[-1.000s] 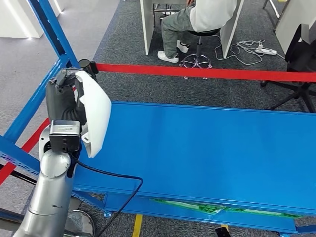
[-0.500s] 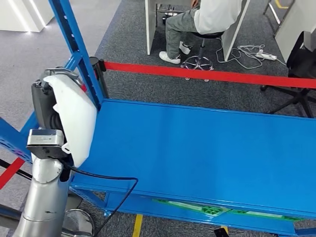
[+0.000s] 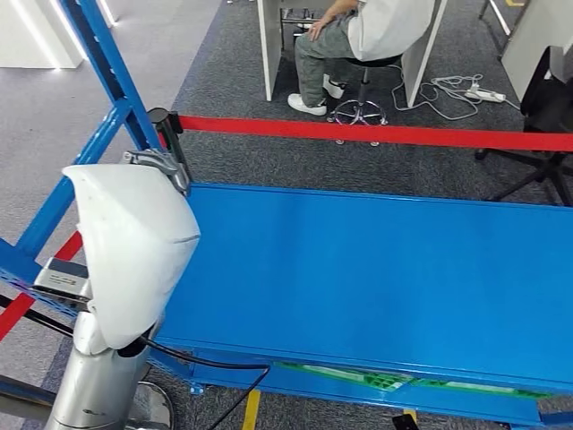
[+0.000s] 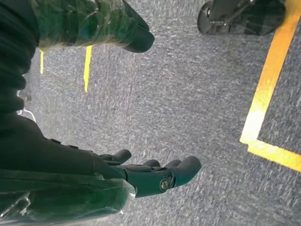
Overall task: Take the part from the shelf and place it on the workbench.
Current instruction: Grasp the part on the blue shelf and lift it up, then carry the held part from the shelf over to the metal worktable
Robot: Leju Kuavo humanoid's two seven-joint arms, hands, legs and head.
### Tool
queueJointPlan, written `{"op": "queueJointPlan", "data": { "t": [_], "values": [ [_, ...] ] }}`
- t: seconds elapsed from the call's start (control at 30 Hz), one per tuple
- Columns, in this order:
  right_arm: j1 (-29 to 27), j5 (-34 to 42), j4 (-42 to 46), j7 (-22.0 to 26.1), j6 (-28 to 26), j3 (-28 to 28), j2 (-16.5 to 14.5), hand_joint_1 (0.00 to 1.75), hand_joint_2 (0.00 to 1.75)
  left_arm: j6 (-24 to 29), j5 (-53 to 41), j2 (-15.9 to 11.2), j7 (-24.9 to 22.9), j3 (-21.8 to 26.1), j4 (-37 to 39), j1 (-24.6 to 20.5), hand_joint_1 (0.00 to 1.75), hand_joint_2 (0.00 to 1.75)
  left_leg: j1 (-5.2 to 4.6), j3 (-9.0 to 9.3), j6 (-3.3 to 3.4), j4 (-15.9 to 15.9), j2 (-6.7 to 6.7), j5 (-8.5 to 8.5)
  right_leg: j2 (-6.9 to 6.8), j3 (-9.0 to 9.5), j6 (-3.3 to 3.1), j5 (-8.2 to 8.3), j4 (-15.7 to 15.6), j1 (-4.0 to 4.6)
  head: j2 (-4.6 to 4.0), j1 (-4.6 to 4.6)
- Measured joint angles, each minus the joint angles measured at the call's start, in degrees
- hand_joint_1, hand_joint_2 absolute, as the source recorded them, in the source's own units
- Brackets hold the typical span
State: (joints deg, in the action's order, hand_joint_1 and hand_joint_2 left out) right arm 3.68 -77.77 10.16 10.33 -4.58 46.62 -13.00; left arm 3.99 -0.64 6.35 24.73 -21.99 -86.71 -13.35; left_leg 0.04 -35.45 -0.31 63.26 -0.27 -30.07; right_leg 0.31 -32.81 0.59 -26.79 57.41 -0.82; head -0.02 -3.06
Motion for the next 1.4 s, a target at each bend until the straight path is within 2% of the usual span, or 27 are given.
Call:
{"op": "queueJointPlan", "data": {
  "t": [0.07,0.1,0.13,0.17,0.23,0.27,0.33,0.43,0.5,0.57,0.6,0.63,0.67,0.73,0.8,0.83,0.93,1.0,1.07,1.1,1.13,1.17,1.2,1.27,1.3,1.33,1.4],
  "values": [
    [-0.03,0.01,0.00,0.01,0.02,0.13,0.00,0.00,1.75,-0.05,-0.37,-0.15,0.29,-0.60,-0.10,0.56,1.75,1.75,0.17,-3.44,-0.41,7.59,0.02,-3.46,-0.05,-0.02,-0.17,-0.03,0.03,0.00,0.00,-0.16],
    [-0.06,0.01,0.00,0.01,0.02,0.21,0.00,0.00,1.75,0.00,-0.78,-0.25,0.49,-0.98,-0.15,0.97,1.75,1.75,0.21,-4.65,-0.47,10.15,0.02,-4.11,-0.06,-0.01,-0.19,-0.05,0.05,0.01,0.00,-0.15],
    [-0.07,0.01,0.00,0.01,0.02,0.31,0.00,0.00,1.75,0.13,-1.33,-0.36,0.75,-1.40,-0.26,1.34,1.75,1.75,0.23,-4.94,-0.43,10.72,0.02,-3.62,-0.05,0.01,-0.21,-0.07,0.07,0.02,0.00,-0.16],
    [-0.06,0.01,0.00,0.01,0.01,0.41,0.00,0.00,1.75,0.32,-1.91,-0.45,1.07,-1.84,-0.46,1.62,1.75,1.75,0.23,-4.19,-0.29,9.09,0.02,-2.07,-0.03,0.07,-0.22,-0.09,0.08,0.04,0.00,-0.17],
    [-0.02,-0.01,0.00,0.01,0.02,0.56,-0.01,0.00,1.75,0.70,-2.95,-0.57,1.77,-2.77,-1.12,1.91,1.75,1.75,0.09,-0.72,0.35,1.84,0.01,2.01,0.03,0.24,-0.17,-0.16,0.09,0.14,0.01,-0.15],
    [0.00,-0.02,0.00,0.01,0.02,0.60,-0.01,0.00,1.75,0.82,-3.31,-0.61,2.09,-3.19,-1.50,1.98,1.75,1.75,-0.02,0.87,0.71,-1.54,0.01,3.33,0.06,0.23,-0.04,-0.18,0.14,0.24,0.01,-0.14],
    [0.03,-0.04,0.00,0.01,0.03,0.64,-0.03,0.00,1.75,1.03,-4.02,-0.71,2.65,-3.92,-2.21,2.24,1.75,1.75,-0.22,2.17,1.20,-4.71,-0.01,3.75,0.01,-0.07,0.41,-0.09,0.20,0.38,0.01,-0.10],
    [0.02,-0.04,0.01,0.01,0.03,0.69,-0.13,0.00,1.75,1.31,-4.88,-0.84,3.27,-4.90,-3.30,2.84,1.75,1.75,0.05,2.22,1.74,-5.65,0.00,3.98,-0.12,-0.61,1.32,-0.45,0.50,0.33,0.01,-0.05],
    [0.06,-0.04,0.01,0.01,0.01,0.72,-0.14,0.00,1.75,1.37,-5.15,-0.84,3.50,-5.53,-3.95,3.08,1.75,1.75,0.33,2.31,2.18,-6.13,0.09,4.38,-0.13,-2.39,1.82,-3.20,4.44,0.25,0.01,0.19],
    [0.01,-0.04,0.00,0.01,0.01,0.76,-0.14,0.00,1.75,1.38,-5.31,-0.90,3.57,-6.01,-4.22,3.41,1.75,1.75,0.26,2.12,2.37,-6.13,0.16,4.50,-0.14,-5.69,2.21,-7.10,12.24,0.14,0.02,0.39],
    [-0.04,-0.04,0.00,0.01,0.01,0.81,-0.13,0.00,1.75,1.38,-5.35,-0.95,3.57,-6.21,-4.23,3.61,1.75,1.75,0.22,2.03,2.41,-6.12,0.18,4.57,-0.15,-6.97,2.36,-8.20,15.36,0.11,0.02,0.39],
    [-0.10,-0.04,0.00,0.01,0.01,0.87,-0.13,0.00,1.75,1.39,-5.39,-0.99,3.57,-6.37,-4.23,3.78,1.75,1.75,0.20,1.96,2.43,-6.11,0.19,4.63,-0.15,-7.36,2.46,-8.26,16.59,0.11,0.02,0.40],
    [-0.12,-0.04,0.01,0.01,0.01,0.92,-0.13,0.00,1.75,1.39,-5.40,-1.01,3.57,-6.49,-4.23,3.91,1.75,1.75,0.20,1.94,2.40,-6.09,0.18,4.70,-0.16,-6.48,2.49,-7.14,15.28,0.10,0.01,0.42],
    [-0.02,-0.04,0.02,0.01,0.01,0.97,-0.13,0.00,1.75,1.39,-5.42,-1.01,3.57,-6.59,-4.30,4.03,1.75,1.75,0.19,1.93,2.20,-5.98,0.15,4.76,-0.19,-2.30,2.38,-3.58,7.68,0.07,0.00,0.43],
    [0.18,-0.04,0.02,0.03,0.01,0.99,-0.14,0.00,1.75,1.39,-5.43,-1.04,3.64,-6.64,-4.54,4.00,1.75,1.75,-0.09,1.58,1.72,-5.53,0.11,4.81,-0.12,1.12,2.00,-1.84,1.36,0.10,0.01,0.37],
    [0.23,-0.04,0.02,0.04,0.01,1.01,-0.14,0.00,1.75,1.39,-5.47,-1.07,3.70,-6.69,-4.66,4.01,1.75,1.75,-0.22,1.35,1.42,-5.36,0.10,4.91,-0.05,1.64,1.76,-1.80,0.33,0.16,0.01,0.35],
    [-0.01,-0.04,0.02,0.09,-0.01,1.12,-0.15,0.00,1.75,1.39,-5.64,-1.24,3.91,-6.89,-4.78,4.14,1.75,1.75,-0.22,0.88,0.61,-4.88,0.10,4.84,-0.01,1.44,0.82,-1.38,0.28,0.09,0.01,0.32],
    [-0.03,-0.04,0.02,0.12,-0.01,1.17,-0.18,0.00,1.75,1.40,-5.78,-1.38,4.07,-6.95,-4.97,4.19,1.75,1.75,-0.08,-0.29,0.00,-1.85,0.10,2.36,-0.13,1.24,0.12,-0.96,0.11,-0.14,0.01,0.03],
    [0.03,-0.04,0.02,0.15,0.00,1.18,-0.18,0.00,1.75,1.41,-5.88,-1.49,4.17,-6.99,-5.13,4.31,1.75,1.75,0.09,-3.00,-0.51,5.11,0.11,-1.83,-0.23,0.84,-0.28,-0.70,0.15,-0.08,0.00,-0.25],
    [0.02,-0.04,0.02,0.16,0.00,1.19,-0.18,0.00,1.75,1.41,-5.91,-1.56,4.21,-7.02,-5.15,4.42,1.75,1.75,0.16,-4.22,-0.61,8.40,0.11,-3.32,-0.28,0.62,-0.39,-0.59,0.18,-0.04,0.00,-0.25],
    [0.00,-0.04,0.02,0.16,0.00,1.19,-0.17,0.00,1.75,1.41,-5.94,-1.63,4.23,-7.04,-5.15,4.52,1.75,1.75,0.18,-4.74,-0.61,10.25,0.11,-3.84,-0.32,0.41,-0.46,-0.47,0.21,0.04,0.00,-0.26],
    [-0.01,-0.04,0.02,0.16,-0.01,1.20,-0.17,0.00,1.75,1.41,-5.97,-1.72,4.26,-7.08,-5.16,4.58,1.75,1.75,0.17,-4.27,-0.48,10.06,0.11,-3.26,-0.34,0.24,-0.50,-0.35,0.24,0.12,0.00,-0.26],
    [0.00,-0.04,0.02,0.16,-0.01,1.20,-0.17,0.00,1.75,1.41,-5.99,-1.79,4.29,-7.15,-5.18,4.61,1.75,1.75,0.12,-2.70,-0.18,7.66,0.11,-1.74,-0.32,0.15,-0.49,-0.24,0.26,0.21,0.00,-0.26],
    [0.04,-0.04,0.02,0.16,-0.01,1.20,-0.20,0.00,1.75,1.41,-6.04,-1.85,4.39,-7.33,-5.35,4.58,1.75,1.75,-0.15,1.67,0.81,0.19,0.11,1.44,-0.27,0.03,-0.34,-0.04,0.30,0.44,0.01,-0.21],
    [0.06,-0.04,0.02,0.16,-0.02,1.20,-0.22,0.00,1.75,1.41,-6.07,-1.84,4.45,-7.44,-5.48,4.54,1.75,1.75,-0.32,3.28,1.26,-2.86,0.11,2.27,-0.28,-0.12,-0.16,0.09,0.35,0.54,0.01,-0.22],
    [0.09,-0.04,0.02,0.16,-0.03,1.20,-0.25,0.00,1.75,1.41,-6.09,-1.84,4.51,-7.56,-5.60,4.53,1.75,1.75,-0.45,4.04,1.58,-4.57,0.11,2.46,-0.32,-0.34,0.08,0.25,0.40,0.59,0.01,-0.19],
    [0.12,-0.04,0.01,0.16,-0.03,1.20,-0.30,0.00,1.75,1.40,-6.13,-1.84,4.59,-7.79,-5.74,4.59,1.75,1.75,-0.54,3.99,1.86,-5.45,0.08,2.48,-0.45,-0.70,0.74,0.68,0.30,0.60,0.01,-0.19]
  ]
}}
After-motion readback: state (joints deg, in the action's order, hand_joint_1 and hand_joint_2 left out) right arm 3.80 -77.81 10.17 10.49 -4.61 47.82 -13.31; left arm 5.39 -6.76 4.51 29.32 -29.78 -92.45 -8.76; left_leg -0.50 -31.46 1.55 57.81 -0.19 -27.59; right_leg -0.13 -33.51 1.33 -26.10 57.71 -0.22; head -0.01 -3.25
